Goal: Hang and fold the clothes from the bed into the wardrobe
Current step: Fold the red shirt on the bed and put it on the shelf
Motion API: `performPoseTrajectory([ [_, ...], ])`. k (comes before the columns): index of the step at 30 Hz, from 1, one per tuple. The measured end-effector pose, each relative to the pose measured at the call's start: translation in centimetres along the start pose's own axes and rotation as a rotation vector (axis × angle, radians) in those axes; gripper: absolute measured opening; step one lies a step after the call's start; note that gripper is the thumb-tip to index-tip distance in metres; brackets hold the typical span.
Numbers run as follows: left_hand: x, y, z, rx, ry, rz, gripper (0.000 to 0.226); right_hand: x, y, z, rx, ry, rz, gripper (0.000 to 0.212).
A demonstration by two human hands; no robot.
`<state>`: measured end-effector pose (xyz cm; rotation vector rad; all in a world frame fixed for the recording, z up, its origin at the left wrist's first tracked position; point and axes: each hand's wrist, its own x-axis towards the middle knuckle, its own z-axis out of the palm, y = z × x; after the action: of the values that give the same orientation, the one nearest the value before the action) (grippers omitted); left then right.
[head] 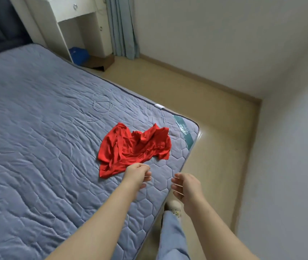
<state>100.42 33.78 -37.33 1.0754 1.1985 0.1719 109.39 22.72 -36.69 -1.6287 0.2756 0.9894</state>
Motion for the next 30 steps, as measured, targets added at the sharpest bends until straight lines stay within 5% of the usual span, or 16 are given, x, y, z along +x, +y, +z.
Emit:
performPoseTrajectory([
  [9,16.1,7.8,4.0,-0.199,0.284,-0.139,0.018,19.0,-10.1,5.4,-0.399,-0.193,0.071,0.016],
  [17,26.9,6.3,3.6,-0.194,0.389,-0.314,0.018,32.0,-10.1,11.0,-0.675,-0.288,0.048,0.016],
  [28,42.7,-3.4,4.2,0.296,0.309,-0.325,0.008,48.7,-1.3,12.6,-0.922,-0.158,0.021,0.009],
  [30,45.1,-5.3,4.8,0.612,0.265,-0.249,0.044,51.1,-0.4,12.5,-0.916,-0.104,-0.033,0.025],
])
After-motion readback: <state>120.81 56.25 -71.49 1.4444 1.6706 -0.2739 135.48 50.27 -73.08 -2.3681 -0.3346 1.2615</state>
